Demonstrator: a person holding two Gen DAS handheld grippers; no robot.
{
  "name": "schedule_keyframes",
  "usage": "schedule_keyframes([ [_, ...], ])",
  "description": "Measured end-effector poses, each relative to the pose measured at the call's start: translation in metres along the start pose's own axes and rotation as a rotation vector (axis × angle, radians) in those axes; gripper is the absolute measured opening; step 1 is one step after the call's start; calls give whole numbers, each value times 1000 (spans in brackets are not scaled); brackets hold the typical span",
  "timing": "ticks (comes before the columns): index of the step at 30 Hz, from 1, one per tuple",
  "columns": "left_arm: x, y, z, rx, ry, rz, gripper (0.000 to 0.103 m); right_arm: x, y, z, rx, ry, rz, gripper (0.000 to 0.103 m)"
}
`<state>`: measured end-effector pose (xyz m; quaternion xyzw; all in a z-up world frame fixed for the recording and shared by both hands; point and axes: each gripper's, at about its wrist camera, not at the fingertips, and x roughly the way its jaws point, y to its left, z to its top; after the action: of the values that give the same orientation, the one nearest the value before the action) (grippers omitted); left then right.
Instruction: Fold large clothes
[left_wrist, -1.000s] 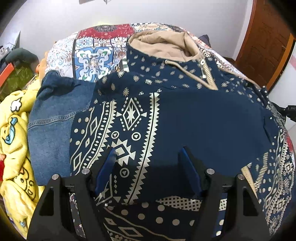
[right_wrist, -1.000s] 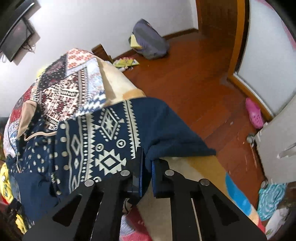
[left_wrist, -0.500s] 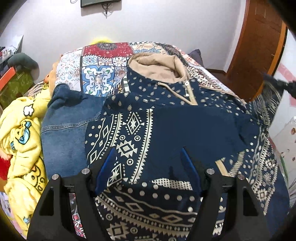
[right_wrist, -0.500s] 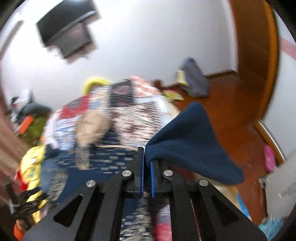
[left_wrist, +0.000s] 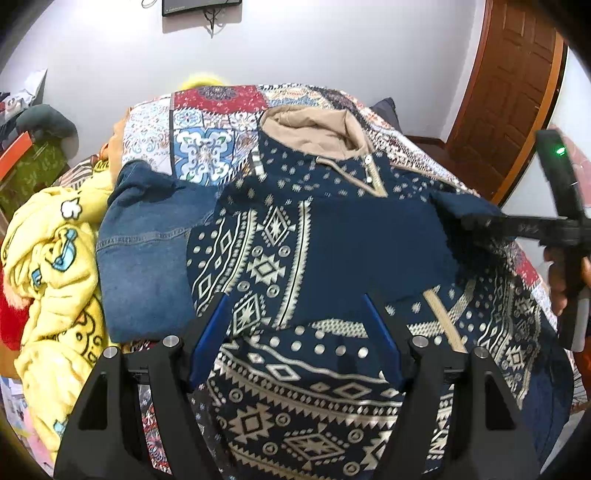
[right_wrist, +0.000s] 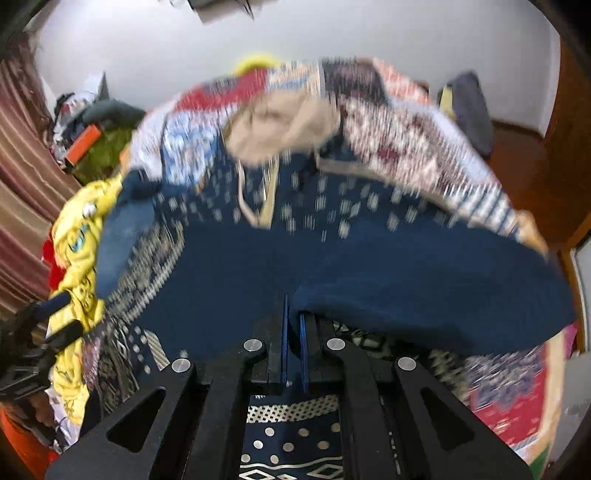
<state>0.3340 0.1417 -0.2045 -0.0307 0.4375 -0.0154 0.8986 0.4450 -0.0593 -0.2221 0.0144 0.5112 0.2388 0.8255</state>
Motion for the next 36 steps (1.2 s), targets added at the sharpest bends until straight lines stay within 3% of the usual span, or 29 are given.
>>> schedule_keyframes([
  [6,4,-2,-9,21,26,31,71,17,0,-23,5,111,15,9],
  [10,8,-9,-7,15,34,29,71,1,1,-35,-26,185,21,29],
  [14,9,-21,-1,15,27,22,71,-31,-6,-43,-33,131,19,51],
  [20,15,-35,8,2,26,-3,71,-81,-66,-36,145,-7,1,65],
  [24,23,-43,10,5,35,-17,71,-89,-129,-38,336,-48,-10,65],
  [30,41,-48,9,7,65,-25,71,-62,-209,-50,584,-36,-19,65],
  [36,62,-42,6,-14,101,-14,71,-39,-238,-54,736,-96,27,64],
])
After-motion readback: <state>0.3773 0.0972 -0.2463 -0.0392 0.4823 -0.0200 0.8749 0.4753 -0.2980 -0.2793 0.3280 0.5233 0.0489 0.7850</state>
